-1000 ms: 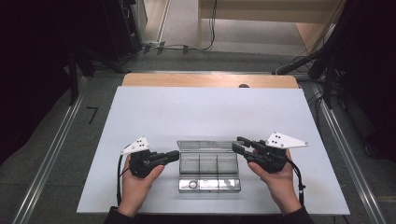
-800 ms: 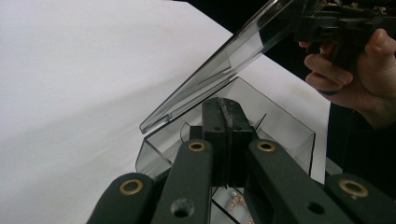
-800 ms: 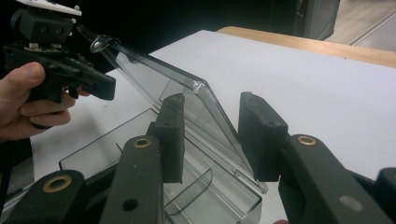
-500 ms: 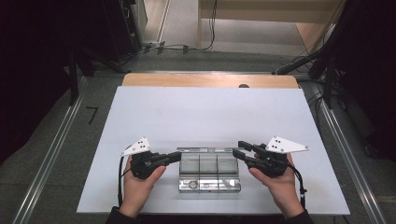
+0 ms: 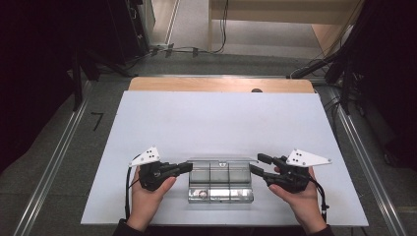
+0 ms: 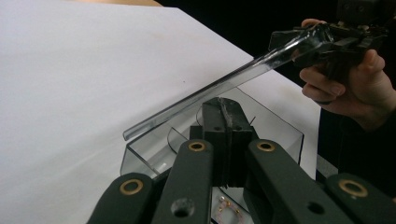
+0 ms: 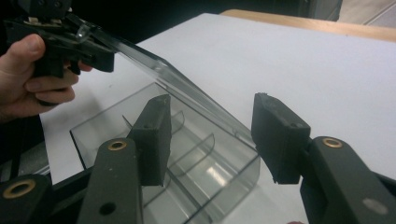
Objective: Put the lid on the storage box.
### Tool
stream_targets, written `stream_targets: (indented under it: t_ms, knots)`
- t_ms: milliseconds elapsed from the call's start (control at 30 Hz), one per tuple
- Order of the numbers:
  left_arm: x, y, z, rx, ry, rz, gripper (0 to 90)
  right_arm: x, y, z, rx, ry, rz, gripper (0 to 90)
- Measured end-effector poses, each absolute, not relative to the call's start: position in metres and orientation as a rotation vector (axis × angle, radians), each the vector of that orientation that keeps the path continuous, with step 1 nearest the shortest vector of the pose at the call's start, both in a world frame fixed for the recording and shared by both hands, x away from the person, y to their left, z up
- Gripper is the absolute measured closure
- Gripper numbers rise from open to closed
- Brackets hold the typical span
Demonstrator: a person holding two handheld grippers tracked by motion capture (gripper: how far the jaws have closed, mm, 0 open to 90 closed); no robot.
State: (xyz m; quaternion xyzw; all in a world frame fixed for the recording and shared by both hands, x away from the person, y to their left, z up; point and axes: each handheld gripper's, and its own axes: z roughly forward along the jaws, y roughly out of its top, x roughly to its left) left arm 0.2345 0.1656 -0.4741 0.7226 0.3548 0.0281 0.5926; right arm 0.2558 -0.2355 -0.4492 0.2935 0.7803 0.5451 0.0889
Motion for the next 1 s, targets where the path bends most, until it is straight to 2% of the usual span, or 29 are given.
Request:
stream_targets:
  t_ms: [267,767,1000]
  knots:
    - [0.228,0.166,-0.474,1.673,0.808,0.072,89.2,0.249,-0.243,-0.468,0.939,2.347,1.569,55.2]
    - [0.216,0.164,-0.479,1.673,0.794,0.075,89.2,0.240,-0.238,-0.474,0.901,2.365,1.592,83.3]
    - [0.211,0.166,-0.480,1.669,0.797,0.069,89.2,0.239,-0.239,-0.473,0.884,2.370,1.613,87.2]
